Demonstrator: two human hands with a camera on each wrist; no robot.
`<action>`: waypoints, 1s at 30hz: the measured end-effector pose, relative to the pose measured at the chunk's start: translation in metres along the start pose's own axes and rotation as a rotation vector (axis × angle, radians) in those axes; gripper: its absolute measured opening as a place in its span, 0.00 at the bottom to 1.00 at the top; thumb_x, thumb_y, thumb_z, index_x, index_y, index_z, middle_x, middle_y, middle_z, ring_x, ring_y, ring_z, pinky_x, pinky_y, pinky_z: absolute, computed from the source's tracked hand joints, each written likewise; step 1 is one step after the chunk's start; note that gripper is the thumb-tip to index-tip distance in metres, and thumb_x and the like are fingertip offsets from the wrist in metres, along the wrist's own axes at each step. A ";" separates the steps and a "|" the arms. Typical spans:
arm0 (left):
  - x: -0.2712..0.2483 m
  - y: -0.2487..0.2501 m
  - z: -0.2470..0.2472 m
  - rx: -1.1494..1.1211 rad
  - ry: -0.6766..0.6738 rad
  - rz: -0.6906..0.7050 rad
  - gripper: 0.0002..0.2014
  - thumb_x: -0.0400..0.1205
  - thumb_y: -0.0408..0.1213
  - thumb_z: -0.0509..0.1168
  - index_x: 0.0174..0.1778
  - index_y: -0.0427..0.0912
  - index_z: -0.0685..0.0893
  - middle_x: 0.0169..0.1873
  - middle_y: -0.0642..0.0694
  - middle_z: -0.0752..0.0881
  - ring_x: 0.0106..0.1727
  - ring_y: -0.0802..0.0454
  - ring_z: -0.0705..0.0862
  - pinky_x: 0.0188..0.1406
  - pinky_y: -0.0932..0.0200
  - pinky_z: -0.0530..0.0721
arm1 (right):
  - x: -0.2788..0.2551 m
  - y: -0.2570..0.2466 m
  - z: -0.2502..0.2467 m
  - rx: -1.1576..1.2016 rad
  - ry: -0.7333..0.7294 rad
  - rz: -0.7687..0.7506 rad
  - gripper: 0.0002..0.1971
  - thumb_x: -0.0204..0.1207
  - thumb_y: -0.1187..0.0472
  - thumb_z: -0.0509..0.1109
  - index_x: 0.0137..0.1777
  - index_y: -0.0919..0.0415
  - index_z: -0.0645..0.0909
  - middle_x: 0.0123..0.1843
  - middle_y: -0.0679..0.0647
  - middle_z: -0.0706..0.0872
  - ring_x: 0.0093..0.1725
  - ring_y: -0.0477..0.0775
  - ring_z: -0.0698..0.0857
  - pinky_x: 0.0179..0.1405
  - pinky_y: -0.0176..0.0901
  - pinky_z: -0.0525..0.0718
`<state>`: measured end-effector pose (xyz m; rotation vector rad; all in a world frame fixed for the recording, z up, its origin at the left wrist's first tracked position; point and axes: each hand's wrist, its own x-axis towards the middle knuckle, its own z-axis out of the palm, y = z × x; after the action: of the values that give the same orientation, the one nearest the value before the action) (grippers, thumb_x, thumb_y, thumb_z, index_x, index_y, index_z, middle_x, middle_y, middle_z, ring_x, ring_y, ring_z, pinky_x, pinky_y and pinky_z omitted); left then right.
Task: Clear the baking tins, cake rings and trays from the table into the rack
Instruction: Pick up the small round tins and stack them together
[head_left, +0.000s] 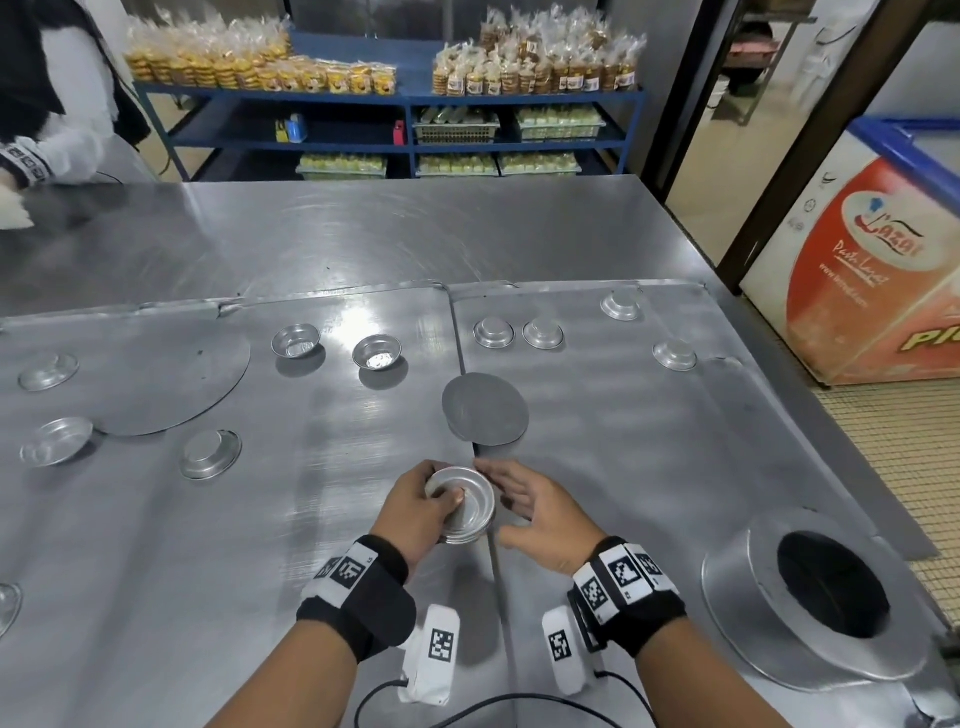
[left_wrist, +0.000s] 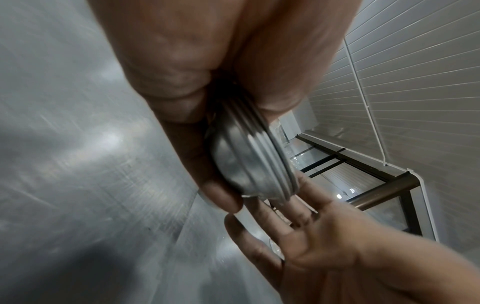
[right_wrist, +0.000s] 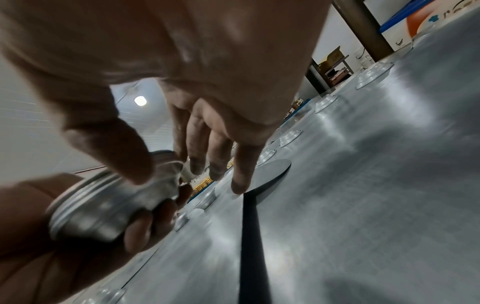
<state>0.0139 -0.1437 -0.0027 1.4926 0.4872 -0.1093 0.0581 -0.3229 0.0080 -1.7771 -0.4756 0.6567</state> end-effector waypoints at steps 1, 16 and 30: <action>0.003 0.000 0.000 0.008 0.004 -0.004 0.10 0.75 0.30 0.69 0.51 0.37 0.84 0.42 0.33 0.87 0.43 0.39 0.86 0.46 0.34 0.88 | 0.005 0.004 -0.004 -0.032 0.023 0.019 0.37 0.61 0.69 0.69 0.73 0.47 0.76 0.71 0.41 0.82 0.74 0.35 0.76 0.76 0.37 0.72; 0.049 0.015 0.034 0.083 0.009 0.030 0.09 0.77 0.29 0.69 0.52 0.37 0.84 0.40 0.40 0.88 0.42 0.46 0.85 0.45 0.48 0.83 | 0.103 0.047 -0.174 -0.786 0.549 0.412 0.23 0.74 0.64 0.72 0.70 0.64 0.80 0.68 0.64 0.84 0.69 0.66 0.81 0.67 0.52 0.81; 0.089 0.027 0.048 0.096 0.018 0.057 0.10 0.76 0.30 0.70 0.53 0.35 0.84 0.37 0.45 0.87 0.38 0.52 0.84 0.37 0.56 0.80 | 0.166 0.070 -0.305 -1.118 0.564 0.745 0.22 0.77 0.53 0.66 0.69 0.61 0.77 0.66 0.64 0.77 0.68 0.70 0.73 0.66 0.57 0.71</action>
<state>0.1152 -0.1675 -0.0105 1.6009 0.4585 -0.0755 0.3813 -0.4645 -0.0245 -3.1271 0.3418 0.3198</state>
